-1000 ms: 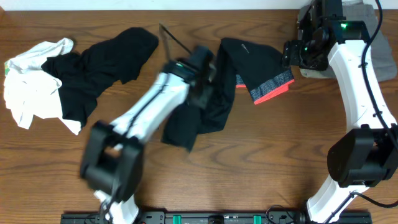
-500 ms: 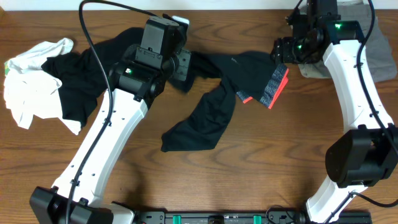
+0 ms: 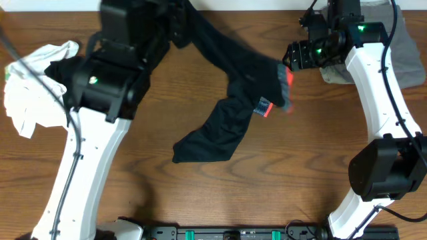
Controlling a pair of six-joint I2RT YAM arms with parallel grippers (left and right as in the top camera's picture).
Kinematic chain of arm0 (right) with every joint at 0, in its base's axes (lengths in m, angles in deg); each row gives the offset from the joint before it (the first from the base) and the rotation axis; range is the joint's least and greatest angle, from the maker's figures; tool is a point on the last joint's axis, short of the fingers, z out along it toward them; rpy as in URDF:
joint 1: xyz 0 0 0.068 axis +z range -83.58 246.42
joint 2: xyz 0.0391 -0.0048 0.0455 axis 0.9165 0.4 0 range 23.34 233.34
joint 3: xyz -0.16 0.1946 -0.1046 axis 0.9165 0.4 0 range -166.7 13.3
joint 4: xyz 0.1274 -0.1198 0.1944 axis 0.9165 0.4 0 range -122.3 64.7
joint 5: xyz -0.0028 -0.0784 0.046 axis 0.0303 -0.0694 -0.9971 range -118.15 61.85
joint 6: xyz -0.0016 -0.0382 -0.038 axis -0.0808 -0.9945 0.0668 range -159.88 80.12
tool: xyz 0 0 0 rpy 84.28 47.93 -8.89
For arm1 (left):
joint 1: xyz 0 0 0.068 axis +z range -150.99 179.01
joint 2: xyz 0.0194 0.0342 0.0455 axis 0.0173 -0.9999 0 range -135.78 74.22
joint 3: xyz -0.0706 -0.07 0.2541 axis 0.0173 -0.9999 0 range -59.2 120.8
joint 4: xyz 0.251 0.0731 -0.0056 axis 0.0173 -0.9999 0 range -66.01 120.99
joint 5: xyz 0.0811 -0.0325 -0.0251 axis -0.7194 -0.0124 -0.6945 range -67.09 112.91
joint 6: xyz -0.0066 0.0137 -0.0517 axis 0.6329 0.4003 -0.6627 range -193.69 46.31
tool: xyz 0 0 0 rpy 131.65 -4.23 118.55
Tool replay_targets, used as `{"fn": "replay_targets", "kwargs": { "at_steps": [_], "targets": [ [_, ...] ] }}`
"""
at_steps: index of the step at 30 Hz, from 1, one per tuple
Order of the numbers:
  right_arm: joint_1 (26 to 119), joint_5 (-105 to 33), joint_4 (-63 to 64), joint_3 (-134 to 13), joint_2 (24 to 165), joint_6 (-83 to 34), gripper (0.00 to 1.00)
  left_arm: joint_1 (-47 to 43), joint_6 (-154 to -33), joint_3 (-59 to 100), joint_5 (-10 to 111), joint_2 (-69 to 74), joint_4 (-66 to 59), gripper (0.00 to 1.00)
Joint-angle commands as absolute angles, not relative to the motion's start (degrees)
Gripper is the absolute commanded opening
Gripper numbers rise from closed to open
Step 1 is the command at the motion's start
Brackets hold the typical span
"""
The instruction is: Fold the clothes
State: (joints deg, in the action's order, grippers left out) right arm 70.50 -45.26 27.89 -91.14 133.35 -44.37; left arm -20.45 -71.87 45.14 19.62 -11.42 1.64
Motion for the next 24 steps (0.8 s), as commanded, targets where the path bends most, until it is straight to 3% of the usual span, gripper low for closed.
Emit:
{"fn": "replay_targets", "kwargs": {
  "at_steps": [1,12,15,19,24],
  "targets": [
    [72.0,-46.4,28.2,-91.0,133.9,-47.3,0.75,-20.2,-70.7,45.9,18.7,-11.4,1.8,0.06],
    [80.5,-46.6,28.5,-90.4,133.9,-49.7,0.70,-20.0,-70.7,45.9,18.2,-11.6,1.6,0.06],
    [83.0,-46.2,29.1,-87.9,133.9,-52.5,0.79,-19.8,-70.7,45.9,17.0,-11.6,1.0,0.06],
    [83.6,-46.2,26.9,-81.2,133.9,-53.7,0.80,-19.7,-70.7,45.9,17.0,-11.6,-1.9,0.06],
    [82.5,-46.1,23.5,-73.1,133.9,-53.4,0.74,-18.5,-70.7,45.9,17.0,-11.6,-3.3,0.06]
  ]
}}
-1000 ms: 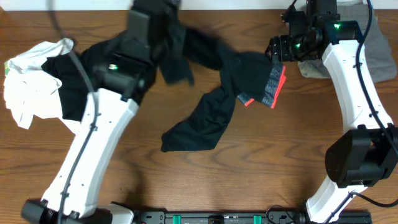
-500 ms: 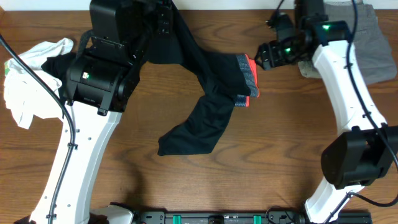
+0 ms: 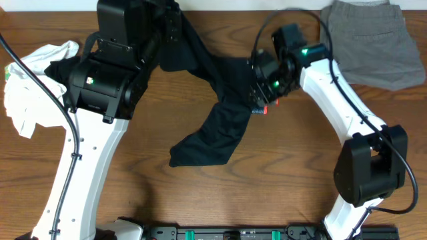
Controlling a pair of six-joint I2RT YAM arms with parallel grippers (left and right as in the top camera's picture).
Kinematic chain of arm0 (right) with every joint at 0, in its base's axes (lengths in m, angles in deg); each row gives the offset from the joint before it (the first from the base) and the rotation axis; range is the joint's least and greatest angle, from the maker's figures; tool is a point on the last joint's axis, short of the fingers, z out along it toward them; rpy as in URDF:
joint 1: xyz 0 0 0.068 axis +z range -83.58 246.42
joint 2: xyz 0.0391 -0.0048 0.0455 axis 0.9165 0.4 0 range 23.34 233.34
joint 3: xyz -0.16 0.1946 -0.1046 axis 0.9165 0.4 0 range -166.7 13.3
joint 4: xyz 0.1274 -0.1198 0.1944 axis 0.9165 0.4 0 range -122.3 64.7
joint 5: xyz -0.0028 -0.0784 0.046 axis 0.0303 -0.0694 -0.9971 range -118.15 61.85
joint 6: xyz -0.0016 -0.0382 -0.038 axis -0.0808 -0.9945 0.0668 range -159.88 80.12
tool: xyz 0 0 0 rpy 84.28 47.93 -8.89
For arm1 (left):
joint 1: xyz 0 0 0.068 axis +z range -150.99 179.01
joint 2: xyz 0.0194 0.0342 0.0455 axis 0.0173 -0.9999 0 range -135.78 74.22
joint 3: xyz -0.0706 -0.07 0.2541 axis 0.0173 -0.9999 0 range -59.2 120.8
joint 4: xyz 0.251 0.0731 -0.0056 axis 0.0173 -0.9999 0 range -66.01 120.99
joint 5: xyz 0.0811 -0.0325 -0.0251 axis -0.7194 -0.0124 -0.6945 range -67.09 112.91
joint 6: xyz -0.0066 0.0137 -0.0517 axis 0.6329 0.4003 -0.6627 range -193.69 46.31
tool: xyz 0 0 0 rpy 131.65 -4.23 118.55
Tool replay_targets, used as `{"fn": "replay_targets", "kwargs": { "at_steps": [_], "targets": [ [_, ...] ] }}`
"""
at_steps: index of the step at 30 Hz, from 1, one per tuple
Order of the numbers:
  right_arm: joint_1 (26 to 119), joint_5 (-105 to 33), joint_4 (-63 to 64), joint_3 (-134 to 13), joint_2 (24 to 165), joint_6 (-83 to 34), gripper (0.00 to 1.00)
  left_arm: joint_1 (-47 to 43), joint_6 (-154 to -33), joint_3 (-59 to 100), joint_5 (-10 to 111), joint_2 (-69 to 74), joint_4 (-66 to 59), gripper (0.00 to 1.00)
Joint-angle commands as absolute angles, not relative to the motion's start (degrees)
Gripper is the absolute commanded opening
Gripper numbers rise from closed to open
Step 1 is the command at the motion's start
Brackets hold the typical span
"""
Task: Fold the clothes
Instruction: 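Grasp the grey-red cuff of the pants leg with the right gripper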
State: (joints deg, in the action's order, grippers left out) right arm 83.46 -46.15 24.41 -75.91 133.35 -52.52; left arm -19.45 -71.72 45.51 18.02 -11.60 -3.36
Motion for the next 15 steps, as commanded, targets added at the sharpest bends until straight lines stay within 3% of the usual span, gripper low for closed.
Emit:
{"fn": "replay_targets", "kwargs": {
  "at_steps": [1,8,15],
  "targets": [
    [82.1,-45.9,22.6,-71.9,133.9,-51.9,0.73,-18.2,-70.8,45.9,17.0,-11.6,-3.4,0.06],
    [78.9,-43.3,17.0,-69.8,133.9,-30.6,0.72,-18.0,-70.8,45.9,17.1,-11.6,-3.5,0.06],
    [80.4,-41.7,9.1,-64.5,133.9,-13.6,0.59,-18.0,-70.8,45.9,17.1,-11.6,-5.1,0.06]
  ]
}}
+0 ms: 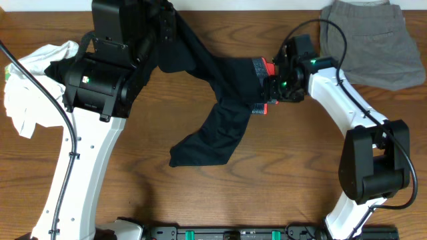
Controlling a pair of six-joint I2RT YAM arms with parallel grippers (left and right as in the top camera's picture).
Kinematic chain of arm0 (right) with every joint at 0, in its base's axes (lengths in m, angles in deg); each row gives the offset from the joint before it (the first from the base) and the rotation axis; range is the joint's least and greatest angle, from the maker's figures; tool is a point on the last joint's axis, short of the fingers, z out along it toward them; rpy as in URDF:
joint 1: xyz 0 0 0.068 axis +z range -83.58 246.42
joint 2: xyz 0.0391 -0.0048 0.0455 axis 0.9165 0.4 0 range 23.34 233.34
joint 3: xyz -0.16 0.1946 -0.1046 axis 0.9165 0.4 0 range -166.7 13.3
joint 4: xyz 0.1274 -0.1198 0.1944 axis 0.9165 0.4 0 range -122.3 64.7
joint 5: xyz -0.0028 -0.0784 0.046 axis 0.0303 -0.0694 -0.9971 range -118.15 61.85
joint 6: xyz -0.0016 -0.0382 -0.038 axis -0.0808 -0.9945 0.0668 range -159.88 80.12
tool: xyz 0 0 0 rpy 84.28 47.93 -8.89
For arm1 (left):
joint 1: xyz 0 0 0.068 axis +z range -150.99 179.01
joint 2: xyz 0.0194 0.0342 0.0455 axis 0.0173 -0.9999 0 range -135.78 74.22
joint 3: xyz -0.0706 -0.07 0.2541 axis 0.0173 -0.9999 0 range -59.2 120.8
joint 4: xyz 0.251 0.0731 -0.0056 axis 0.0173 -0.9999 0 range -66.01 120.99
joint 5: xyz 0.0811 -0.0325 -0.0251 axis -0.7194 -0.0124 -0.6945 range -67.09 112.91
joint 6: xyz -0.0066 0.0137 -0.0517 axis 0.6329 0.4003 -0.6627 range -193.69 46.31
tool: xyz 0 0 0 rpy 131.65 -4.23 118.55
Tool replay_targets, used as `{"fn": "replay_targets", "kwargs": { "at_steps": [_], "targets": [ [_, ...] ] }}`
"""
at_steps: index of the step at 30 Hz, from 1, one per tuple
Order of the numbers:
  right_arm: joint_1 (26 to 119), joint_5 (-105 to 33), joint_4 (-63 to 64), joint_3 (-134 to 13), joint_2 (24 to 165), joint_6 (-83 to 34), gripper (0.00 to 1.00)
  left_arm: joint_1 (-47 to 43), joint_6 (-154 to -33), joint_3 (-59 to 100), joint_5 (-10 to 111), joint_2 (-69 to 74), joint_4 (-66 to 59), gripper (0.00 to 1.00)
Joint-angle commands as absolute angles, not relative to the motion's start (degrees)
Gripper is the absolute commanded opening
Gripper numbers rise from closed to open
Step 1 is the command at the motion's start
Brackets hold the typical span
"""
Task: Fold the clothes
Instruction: 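Grasp the grey-red cuff of the pants leg with the right gripper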
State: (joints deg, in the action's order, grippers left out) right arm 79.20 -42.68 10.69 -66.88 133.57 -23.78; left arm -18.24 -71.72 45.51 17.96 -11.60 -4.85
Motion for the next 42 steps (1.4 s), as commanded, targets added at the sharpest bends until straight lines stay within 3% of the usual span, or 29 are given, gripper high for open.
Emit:
{"fn": "replay_targets", "kwargs": {
  "at_steps": [1,4,7,22,28,42],
  "targets": [
    [81.0,-41.0,7.8,-63.5,133.9,-12.9,0.55,-18.0,-70.8,45.9,17.1,-11.6,-5.4,0.06],
    [82.2,-35.2,7.4,-61.5,133.9,-4.0,0.46,-18.0,-70.8,45.9,17.1,-11.6,-6.1,0.06],
    [82.2,-33.5,7.4,-60.8,133.9,2.6,0.47,-18.0,-70.8,45.9,17.1,-11.6,-6.3,0.06],
    [85.1,-34.6,2.1,-60.8,133.9,18.3,0.69,-18.0,-71.0,45.9,17.1,-11.7,-6.3,0.06],
    [86.6,-34.6,-2.9,-60.0,134.0,19.9,0.75,-18.0,-71.0,45.9,17.1,-11.7,-6.5,0.06],
    [88.9,-37.0,-4.8,-58.7,137.8,19.2,0.72,-18.0,-71.0,45.9,17.1,-11.7,-6.5,0.06]
  ]
}}
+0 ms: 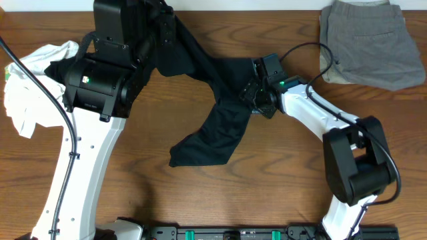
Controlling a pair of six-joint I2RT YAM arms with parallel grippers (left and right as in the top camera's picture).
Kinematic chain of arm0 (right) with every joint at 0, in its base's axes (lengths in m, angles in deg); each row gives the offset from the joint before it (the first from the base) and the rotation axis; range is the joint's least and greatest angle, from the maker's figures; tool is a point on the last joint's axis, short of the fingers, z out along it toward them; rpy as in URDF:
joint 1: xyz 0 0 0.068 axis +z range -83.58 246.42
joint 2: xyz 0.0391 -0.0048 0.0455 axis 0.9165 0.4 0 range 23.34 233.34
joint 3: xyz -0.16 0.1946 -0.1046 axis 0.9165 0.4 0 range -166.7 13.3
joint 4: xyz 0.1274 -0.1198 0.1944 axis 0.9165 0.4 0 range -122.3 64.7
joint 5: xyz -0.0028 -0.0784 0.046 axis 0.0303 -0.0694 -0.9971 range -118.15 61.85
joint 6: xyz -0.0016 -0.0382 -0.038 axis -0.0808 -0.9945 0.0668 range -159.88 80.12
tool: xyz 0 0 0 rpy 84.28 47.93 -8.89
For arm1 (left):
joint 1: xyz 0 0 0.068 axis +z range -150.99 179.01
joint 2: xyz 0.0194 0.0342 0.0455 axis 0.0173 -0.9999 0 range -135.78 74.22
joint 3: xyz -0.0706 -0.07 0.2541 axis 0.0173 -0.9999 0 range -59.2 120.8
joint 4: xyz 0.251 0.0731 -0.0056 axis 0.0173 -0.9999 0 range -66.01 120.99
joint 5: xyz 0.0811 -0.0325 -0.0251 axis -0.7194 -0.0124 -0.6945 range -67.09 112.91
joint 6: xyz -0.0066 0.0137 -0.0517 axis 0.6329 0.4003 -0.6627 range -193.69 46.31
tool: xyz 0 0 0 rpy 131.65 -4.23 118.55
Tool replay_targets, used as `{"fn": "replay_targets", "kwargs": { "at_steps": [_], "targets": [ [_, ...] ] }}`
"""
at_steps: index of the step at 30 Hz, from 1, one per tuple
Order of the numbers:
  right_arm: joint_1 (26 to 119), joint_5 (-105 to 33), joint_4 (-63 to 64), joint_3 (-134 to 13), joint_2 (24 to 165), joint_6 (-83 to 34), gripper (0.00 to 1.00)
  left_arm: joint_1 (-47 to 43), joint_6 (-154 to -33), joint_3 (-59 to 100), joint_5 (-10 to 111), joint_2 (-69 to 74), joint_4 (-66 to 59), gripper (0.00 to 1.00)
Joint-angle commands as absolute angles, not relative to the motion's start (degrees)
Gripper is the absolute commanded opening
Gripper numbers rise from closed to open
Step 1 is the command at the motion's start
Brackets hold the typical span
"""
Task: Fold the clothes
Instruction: 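Grasp the grey-red cuff of the pants leg with the right gripper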
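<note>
A black garment [223, 123] stretches from the far left down to the table's middle, its lower leg lying flat on the wood. Its upper end hangs from my left gripper [168, 30], which is raised at the back and shut on the cloth. My right gripper [253, 93] is low against the garment's right edge by the waistband. Its fingers are lost in the dark fabric, so how they stand does not show.
Folded grey shorts [367, 40] lie at the back right corner. A white garment [30, 87] with a dark piece [57, 67] on it is heaped at the left edge. The right arm's cable loops above the table near the shorts.
My right gripper has shifted a little left and toward the front, onto the garment's edge. The red and grey waistband that showed beside it is now covered. The left arm is unchanged.
At first my right gripper was at the back right near the grey shorts, with the garment's waistband stretched toward it. Then it was over the waistband nearer the middle, the garment drawn back left. It has stayed at that edge, now lower, while the left gripper held the top.
</note>
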State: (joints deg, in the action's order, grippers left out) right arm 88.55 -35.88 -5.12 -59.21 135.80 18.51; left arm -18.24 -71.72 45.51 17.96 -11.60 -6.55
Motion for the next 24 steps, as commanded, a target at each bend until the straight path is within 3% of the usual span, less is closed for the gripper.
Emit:
{"fn": "replay_targets", "kwargs": {
  "at_steps": [1,7,14,18,21,24],
  "targets": [
    [88.9,-37.0,-4.7,-58.7,138.1,19.2,0.72,-18.0,-71.0,45.9,17.1,-11.7,-6.5,0.06],
    [88.3,-33.3,-8.9,-58.7,138.5,16.3,0.50,-18.0,-71.0,45.9,17.1,-11.7,-6.5,0.06],
    [86.8,-32.4,-17.8,-58.7,138.4,5.9,0.41,-18.0,-71.0,45.9,17.1,-11.7,-6.5,0.06],
    [85.3,-32.5,-20.0,-58.7,138.3,1.1,0.28,-18.0,-71.0,45.9,17.1,-11.7,-6.5,0.06],
    [83.8,-32.7,-20.1,-59.2,137.9,-2.7,0.01,-18.0,-71.0,45.9,17.1,-11.7,-6.6,0.06],
    [81.5,-32.7,-19.9,-60.1,136.0,-7.0,0.01,-18.0,-70.9,45.9,17.0,-11.7,-7.1,0.06]
  ]
}}
